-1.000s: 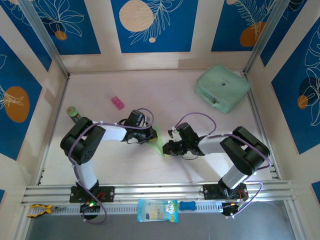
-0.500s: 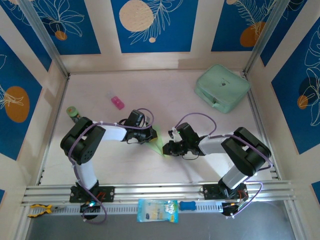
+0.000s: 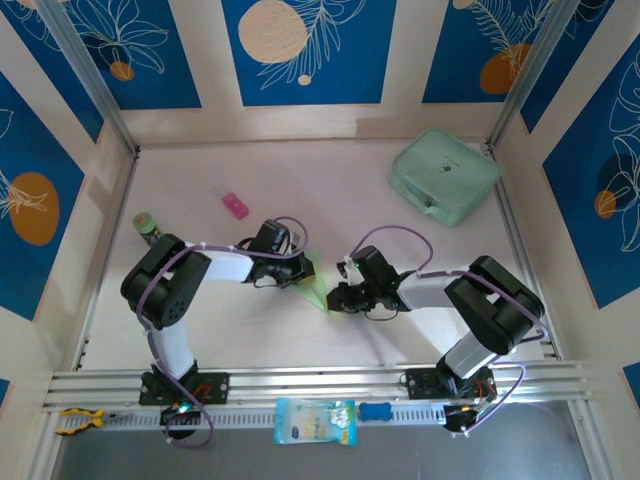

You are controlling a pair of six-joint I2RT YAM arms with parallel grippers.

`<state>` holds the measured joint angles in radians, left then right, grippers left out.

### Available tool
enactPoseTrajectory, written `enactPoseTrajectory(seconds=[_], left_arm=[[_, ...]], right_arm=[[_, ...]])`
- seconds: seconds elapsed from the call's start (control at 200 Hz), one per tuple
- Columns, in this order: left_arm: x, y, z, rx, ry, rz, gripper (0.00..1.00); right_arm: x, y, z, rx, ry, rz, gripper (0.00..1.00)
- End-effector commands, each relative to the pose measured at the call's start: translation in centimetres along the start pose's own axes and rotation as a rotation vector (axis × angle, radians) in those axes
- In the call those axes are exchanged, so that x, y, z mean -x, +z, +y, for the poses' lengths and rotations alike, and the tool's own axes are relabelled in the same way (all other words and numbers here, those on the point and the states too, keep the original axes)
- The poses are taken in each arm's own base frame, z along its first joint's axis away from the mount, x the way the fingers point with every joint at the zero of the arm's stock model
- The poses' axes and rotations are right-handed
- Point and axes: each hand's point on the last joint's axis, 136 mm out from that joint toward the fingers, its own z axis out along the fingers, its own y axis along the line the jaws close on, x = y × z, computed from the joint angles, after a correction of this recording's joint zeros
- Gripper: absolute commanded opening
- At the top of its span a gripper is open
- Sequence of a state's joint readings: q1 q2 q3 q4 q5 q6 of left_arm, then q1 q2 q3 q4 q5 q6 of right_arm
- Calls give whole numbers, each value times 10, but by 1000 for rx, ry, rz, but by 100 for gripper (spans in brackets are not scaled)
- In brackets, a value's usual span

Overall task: Fold a paper plane with a square sheet of paper (pick it up from the middle)
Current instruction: Fourth fold the wing at the center of the table.

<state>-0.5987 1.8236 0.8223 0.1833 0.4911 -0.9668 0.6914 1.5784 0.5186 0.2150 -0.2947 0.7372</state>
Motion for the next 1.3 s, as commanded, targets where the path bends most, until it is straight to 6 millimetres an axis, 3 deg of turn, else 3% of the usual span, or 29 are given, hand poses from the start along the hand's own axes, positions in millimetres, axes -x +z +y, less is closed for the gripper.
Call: enactPoseTrajectory(seconds=[0.0, 0.46, 0.68, 1.01, 1.155, 1.295], left_arm=[[-12, 8, 17, 51, -20, 50, 8], [-13, 9, 18, 46, -24, 50, 8], [-12, 9, 19, 46, -27, 50, 8], [-13, 8, 21, 50, -29, 50, 8], [-12, 8, 21, 50, -32, 49, 7], [-12, 8, 21, 49, -32, 49, 7]], right_arm=[[-27, 0, -20, -61, 55, 83, 10], [-34, -8, -23, -53, 77, 89, 14], [-37, -4, -22, -35, 87, 108, 5], [-39, -9, -24, -36, 108, 104, 13], [-43, -9, -26, -36, 119, 115, 4], [-46, -6, -26, -18, 129, 138, 4]])
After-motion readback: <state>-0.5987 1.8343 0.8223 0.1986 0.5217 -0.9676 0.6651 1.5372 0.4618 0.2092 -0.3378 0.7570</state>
